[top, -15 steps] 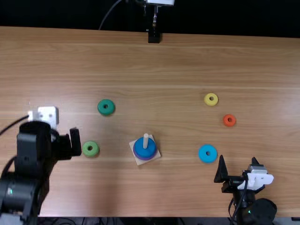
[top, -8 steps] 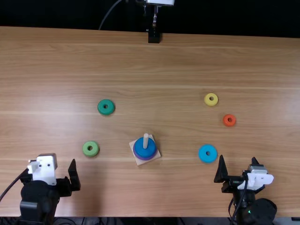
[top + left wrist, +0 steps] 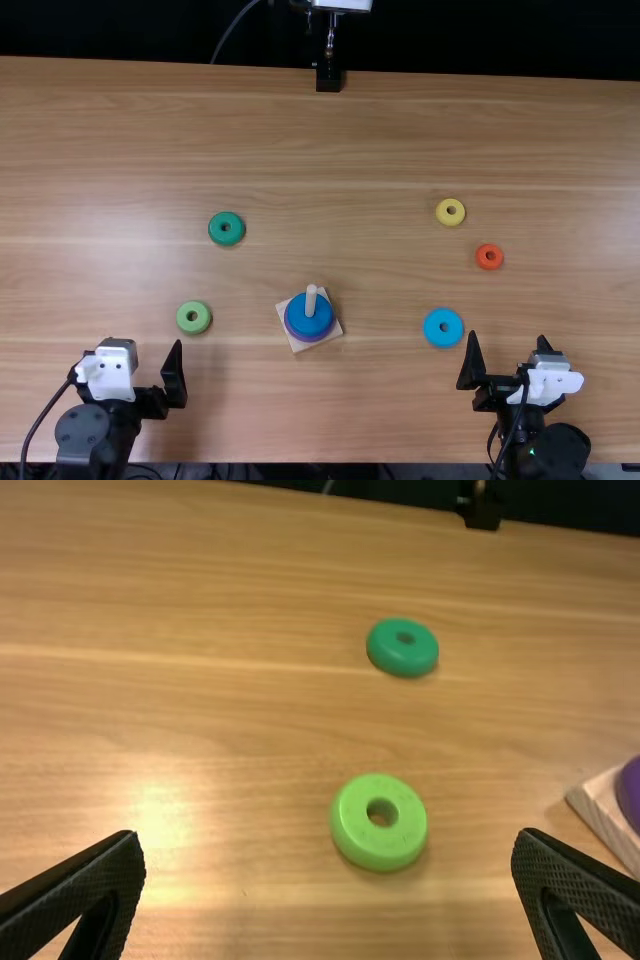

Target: Build the Hanoi tower: stack the rings onto the peg from bottom to top in this color order: purple, dark blue, light blue, dark green, light green, yellow, orange.

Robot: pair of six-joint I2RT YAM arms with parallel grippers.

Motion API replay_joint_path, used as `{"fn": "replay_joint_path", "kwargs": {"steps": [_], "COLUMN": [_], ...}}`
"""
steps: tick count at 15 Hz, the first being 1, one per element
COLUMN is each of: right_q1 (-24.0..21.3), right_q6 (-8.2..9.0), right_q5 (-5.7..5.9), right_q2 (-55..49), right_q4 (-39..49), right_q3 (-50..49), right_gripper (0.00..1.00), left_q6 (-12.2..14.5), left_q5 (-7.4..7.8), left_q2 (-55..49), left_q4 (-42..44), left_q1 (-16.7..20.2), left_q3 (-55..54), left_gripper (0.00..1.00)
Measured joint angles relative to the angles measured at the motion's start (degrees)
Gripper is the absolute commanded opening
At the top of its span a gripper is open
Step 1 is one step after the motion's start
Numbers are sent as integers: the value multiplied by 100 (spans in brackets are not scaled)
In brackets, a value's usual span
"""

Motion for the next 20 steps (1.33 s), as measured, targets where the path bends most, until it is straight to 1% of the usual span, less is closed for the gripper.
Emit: {"fn": "replay_joint_path", "kwargs": {"steps": [1,6,7,9,10,12,14,16,20], "right_q1": [0,0,0,0,0,0,0,0,0], "right_q6": [4,2,4,2,2,2,2,2,2], "right_q5": [-2,0,0,0,0,0,0,0,0], "right_q2": [0,0,0,0,0,0,0,0,0], "right_q4": [0,0,0,0,-2,2,-2,0,-2], "right_q3": [2,2,0,0,2,0,2,2,0], "right_gripper": [100,100,100,100,100,100,100,100,100], "left_q6": [0,20,120,538,682,831,901,918,922], "left_q5": [33,61,79,94,101,96,98,72,66], "left_q2": [-136,-511,-564,-614,-614,-616,-616,-614,-614], "left_q4": [-4,98,96,136,140,157,83,61,35], "left_q1": [0,0,0,0,0,0,22,74,74], "left_q3": [-35,-81,-81,-98,-103,-144,-144,-142,-138], "left_gripper": [100,100,100,100,100,100,100,100,100]}}
